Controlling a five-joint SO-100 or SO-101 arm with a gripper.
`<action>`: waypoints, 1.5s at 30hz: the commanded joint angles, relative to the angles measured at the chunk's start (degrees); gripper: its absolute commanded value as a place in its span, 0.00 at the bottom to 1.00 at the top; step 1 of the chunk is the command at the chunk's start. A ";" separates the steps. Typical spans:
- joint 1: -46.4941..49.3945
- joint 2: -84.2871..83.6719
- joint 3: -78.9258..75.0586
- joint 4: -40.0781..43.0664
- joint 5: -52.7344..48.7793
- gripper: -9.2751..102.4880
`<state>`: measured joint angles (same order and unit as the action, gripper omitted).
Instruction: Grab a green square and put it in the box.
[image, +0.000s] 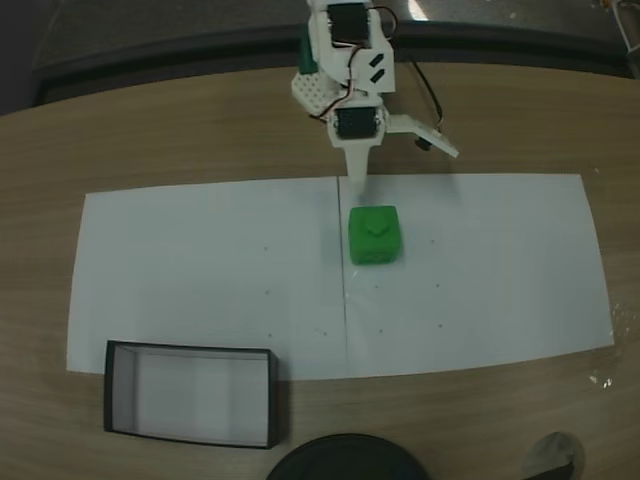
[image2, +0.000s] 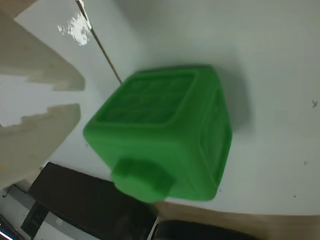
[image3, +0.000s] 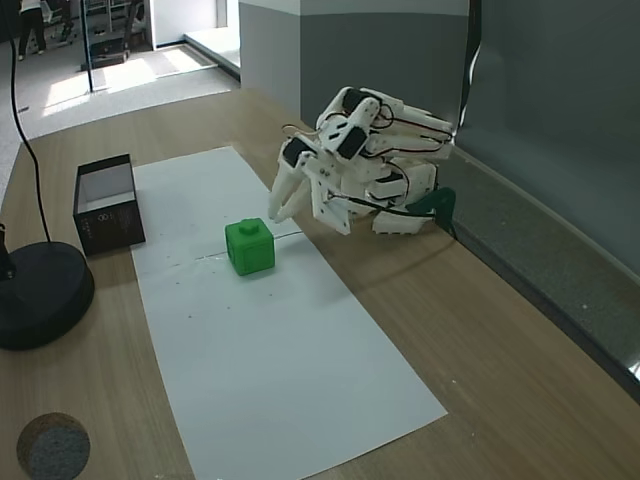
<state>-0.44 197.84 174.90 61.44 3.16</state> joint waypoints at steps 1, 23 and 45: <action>1.67 1.32 -3.43 -8.96 -0.09 0.17; -2.72 -62.14 -63.19 26.81 -2.11 0.45; -8.96 -100.55 -69.87 19.42 3.78 0.45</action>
<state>-9.23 96.94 107.40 81.65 6.77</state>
